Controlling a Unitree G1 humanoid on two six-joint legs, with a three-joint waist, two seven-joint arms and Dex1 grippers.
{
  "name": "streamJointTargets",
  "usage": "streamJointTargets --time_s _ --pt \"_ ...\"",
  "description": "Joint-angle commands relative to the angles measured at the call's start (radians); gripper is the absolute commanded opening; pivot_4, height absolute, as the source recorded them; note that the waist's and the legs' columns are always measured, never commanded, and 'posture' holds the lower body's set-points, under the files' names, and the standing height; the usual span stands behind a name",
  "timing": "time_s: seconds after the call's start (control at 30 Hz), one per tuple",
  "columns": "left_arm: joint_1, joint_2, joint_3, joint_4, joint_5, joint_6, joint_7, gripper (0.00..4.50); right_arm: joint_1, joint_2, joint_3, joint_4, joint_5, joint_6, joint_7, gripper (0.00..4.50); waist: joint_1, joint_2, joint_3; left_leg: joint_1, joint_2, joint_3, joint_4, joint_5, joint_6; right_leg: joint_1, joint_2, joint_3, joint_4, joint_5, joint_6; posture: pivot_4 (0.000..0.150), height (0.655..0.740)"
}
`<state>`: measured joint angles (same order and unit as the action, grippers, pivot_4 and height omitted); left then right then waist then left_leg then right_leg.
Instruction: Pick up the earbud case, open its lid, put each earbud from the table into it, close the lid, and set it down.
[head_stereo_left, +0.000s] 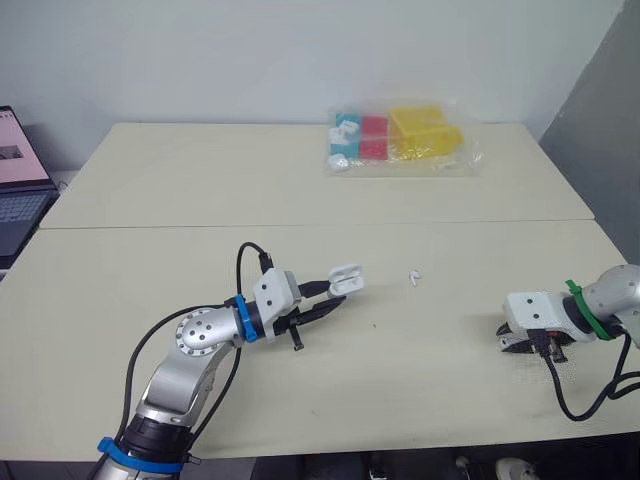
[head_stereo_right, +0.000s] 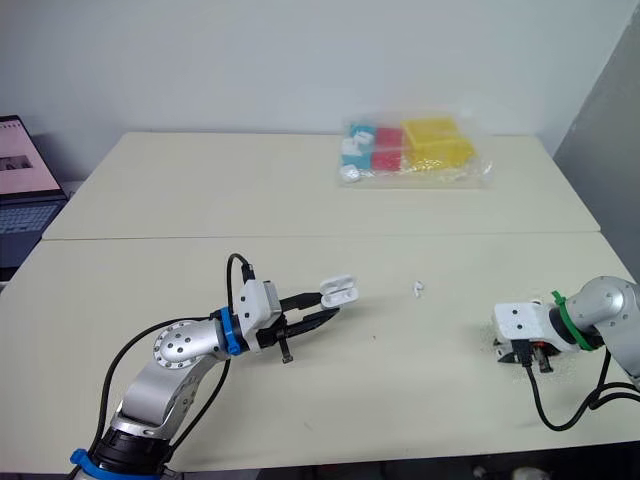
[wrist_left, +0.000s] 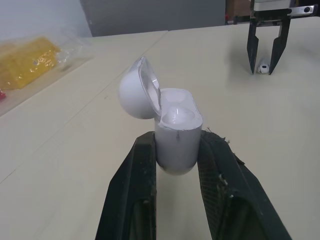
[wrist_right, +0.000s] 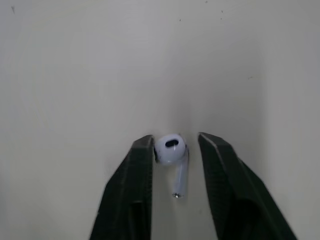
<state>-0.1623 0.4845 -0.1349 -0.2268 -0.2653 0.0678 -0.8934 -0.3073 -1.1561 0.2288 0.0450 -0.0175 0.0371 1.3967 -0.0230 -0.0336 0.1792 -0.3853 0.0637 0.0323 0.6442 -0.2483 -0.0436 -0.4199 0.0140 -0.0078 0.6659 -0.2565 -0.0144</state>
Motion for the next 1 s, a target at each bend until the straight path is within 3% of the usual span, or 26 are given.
streamJointTargets --time_s 0.03,0.23,0.43,0.53,1.0 --pt "0.005 0.002 0.001 -0.048 -0.010 0.000 0.005 0.78 -0.008 -0.014 -0.031 -0.015 0.004 -0.049 0.011 2.85 0.000 0.000 0.000 0.000 0.000 0.000 0.000 0.000 0.000 0.000 0.000 0.000 0.000 0.000 0.000 0.150 0.7400" --pt "0.010 0.003 0.001 -0.053 -0.009 0.001 0.009 0.78 0.022 -0.062 -0.112 -0.117 0.069 0.058 0.021 2.89 0.001 0.001 0.000 0.001 0.000 0.000 0.000 0.000 0.000 0.000 0.000 0.000 0.001 0.000 0.000 0.150 0.7400" --pt "0.034 0.002 -0.001 -0.079 -0.009 0.010 0.024 0.78 0.059 -0.106 -0.125 -0.375 0.009 0.487 -0.077 2.89 0.000 0.001 0.000 0.001 0.001 0.000 0.000 0.000 0.000 0.000 -0.001 0.000 0.002 0.000 0.000 0.150 0.7400" --pt "0.044 0.002 -0.006 -0.087 -0.007 0.011 0.024 0.78 0.043 -0.106 -0.083 -0.434 0.004 0.596 -0.071 2.89 0.001 0.001 0.000 0.002 0.000 0.000 0.001 0.000 0.000 0.000 -0.002 0.000 0.004 0.000 0.000 0.150 0.7400" --pt "0.053 -0.001 -0.019 -0.099 0.001 0.010 0.040 0.78 -0.033 -0.077 0.075 -0.350 -0.087 0.562 -0.070 2.89 -0.002 0.001 0.000 0.003 0.000 0.000 0.002 0.000 0.000 -0.001 -0.001 0.000 0.008 -0.001 -0.001 0.150 0.7400"
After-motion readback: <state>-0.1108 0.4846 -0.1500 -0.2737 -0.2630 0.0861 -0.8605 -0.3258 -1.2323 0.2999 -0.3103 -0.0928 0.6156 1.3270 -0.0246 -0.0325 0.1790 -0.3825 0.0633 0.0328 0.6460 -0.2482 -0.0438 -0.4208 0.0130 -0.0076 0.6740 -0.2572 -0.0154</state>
